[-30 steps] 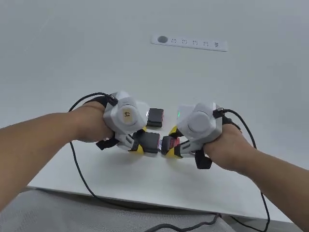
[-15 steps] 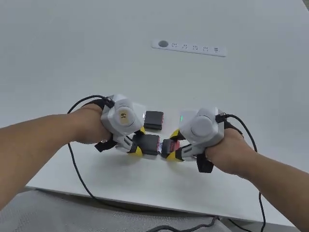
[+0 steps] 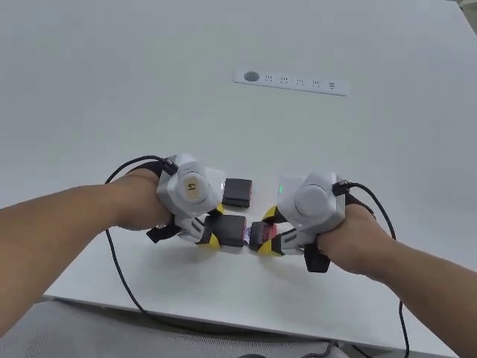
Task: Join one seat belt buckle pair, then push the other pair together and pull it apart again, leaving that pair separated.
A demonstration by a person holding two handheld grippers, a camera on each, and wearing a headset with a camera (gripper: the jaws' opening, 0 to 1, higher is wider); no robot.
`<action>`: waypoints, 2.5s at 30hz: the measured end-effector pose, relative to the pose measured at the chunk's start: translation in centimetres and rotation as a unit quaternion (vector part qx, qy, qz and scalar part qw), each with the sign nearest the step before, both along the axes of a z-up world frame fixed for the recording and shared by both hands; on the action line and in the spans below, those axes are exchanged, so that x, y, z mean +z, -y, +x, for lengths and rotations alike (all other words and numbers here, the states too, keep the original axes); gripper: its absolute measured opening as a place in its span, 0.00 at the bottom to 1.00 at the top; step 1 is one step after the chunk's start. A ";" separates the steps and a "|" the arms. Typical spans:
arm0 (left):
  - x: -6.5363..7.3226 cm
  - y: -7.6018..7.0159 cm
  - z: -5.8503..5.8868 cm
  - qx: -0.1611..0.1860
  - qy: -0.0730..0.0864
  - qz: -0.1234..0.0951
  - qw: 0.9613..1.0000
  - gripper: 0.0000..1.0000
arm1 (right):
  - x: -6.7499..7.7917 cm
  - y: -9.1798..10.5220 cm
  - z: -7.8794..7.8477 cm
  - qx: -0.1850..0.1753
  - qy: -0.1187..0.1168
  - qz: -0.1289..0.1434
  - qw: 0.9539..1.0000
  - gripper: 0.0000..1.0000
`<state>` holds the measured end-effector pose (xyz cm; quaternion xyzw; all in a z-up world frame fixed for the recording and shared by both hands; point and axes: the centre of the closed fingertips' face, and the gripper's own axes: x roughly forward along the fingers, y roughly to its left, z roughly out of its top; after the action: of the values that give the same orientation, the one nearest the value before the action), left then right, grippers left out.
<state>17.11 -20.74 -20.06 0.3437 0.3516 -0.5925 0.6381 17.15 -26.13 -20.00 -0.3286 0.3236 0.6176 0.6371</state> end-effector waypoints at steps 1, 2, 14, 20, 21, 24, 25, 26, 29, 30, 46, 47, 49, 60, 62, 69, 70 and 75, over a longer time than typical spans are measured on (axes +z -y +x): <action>0.0 0.0 0.0 0.000 0.000 0.000 1.000 0.31 | 0.0 0.0 0.0 0.000 0.000 0.000 1.000 0.28; -0.1 -0.1 0.1 0.001 -0.001 0.000 1.000 0.32 | 0.0 0.0 0.0 -0.002 -0.001 0.000 1.000 0.28; -0.3 -0.1 0.2 0.012 0.002 0.004 1.000 0.33 | -0.1 -0.1 0.3 -0.011 -0.001 0.007 1.000 0.30; -0.3 -0.1 0.2 0.010 0.008 0.009 1.000 0.33 | 0.0 0.3 0.1 -0.015 -0.008 0.005 1.000 0.31; -0.2 -0.1 0.2 0.011 0.009 0.009 1.000 0.34 | 0.0 0.3 0.1 -0.017 -0.009 0.006 1.000 0.31; -0.1 -0.1 0.2 0.009 0.014 0.013 1.000 0.34 | 0.1 0.3 0.1 -0.016 -0.007 0.005 1.000 0.31; -0.1 -0.2 0.3 0.011 0.016 0.015 1.000 0.34 | 0.1 0.3 0.1 -0.017 -0.007 0.006 1.000 0.31; -0.1 -0.3 0.3 0.011 0.019 0.017 1.000 0.34 | 0.2 0.3 0.1 -0.018 -0.007 0.006 1.000 0.31; 0.1 -0.7 0.4 0.023 0.017 0.018 0.999 0.34 | 0.5 0.2 0.0 -0.027 -0.012 0.015 0.999 0.31; 0.4 -0.7 0.6 0.025 0.022 0.012 0.999 0.35 | 0.6 0.2 0.0 -0.029 -0.012 0.017 0.999 0.31; 4.6 0.8 3.3 0.043 0.050 -0.031 0.997 0.44 | 3.5 2.4 2.1 -0.049 0.016 0.032 0.998 0.31; 4.5 0.8 3.7 0.045 0.052 -0.031 0.997 0.44 | 3.6 2.7 2.2 -0.051 0.017 0.032 0.998 0.31; 4.4 0.6 4.3 0.048 0.054 -0.030 0.997 0.44 | 3.4 3.6 2.8 -0.055 0.020 0.027 0.998 0.31; 3.4 0.3 7.1 0.053 0.055 -0.022 0.997 0.46 | 3.1 9.7 5.4 -0.087 0.032 -0.006 0.996 0.32; 3.2 -0.1 8.1 0.054 0.056 -0.023 0.997 0.46 | 3.1 10.8 6.1 -0.092 0.034 -0.010 0.995 0.32; 2.3 0.1 8.5 0.042 0.049 -0.012 0.998 0.47 | 2.6 13.3 7.7 -0.099 0.045 -0.033 0.994 0.34; 1.8 -0.1 8.6 0.037 0.046 -0.005 0.998 0.47 | 2.3 13.9 8.0 -0.097 0.045 -0.042 0.993 0.35; 0.9 -0.1 8.4 0.024 0.040 0.007 0.999 0.47 | 1.6 15.1 8.2 -0.091 0.036 -0.058 0.994 0.36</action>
<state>25.55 -20.67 -19.21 0.3630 0.3380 -0.5606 0.6631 25.37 -41.25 -18.37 -0.3563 0.3644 0.5251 0.6815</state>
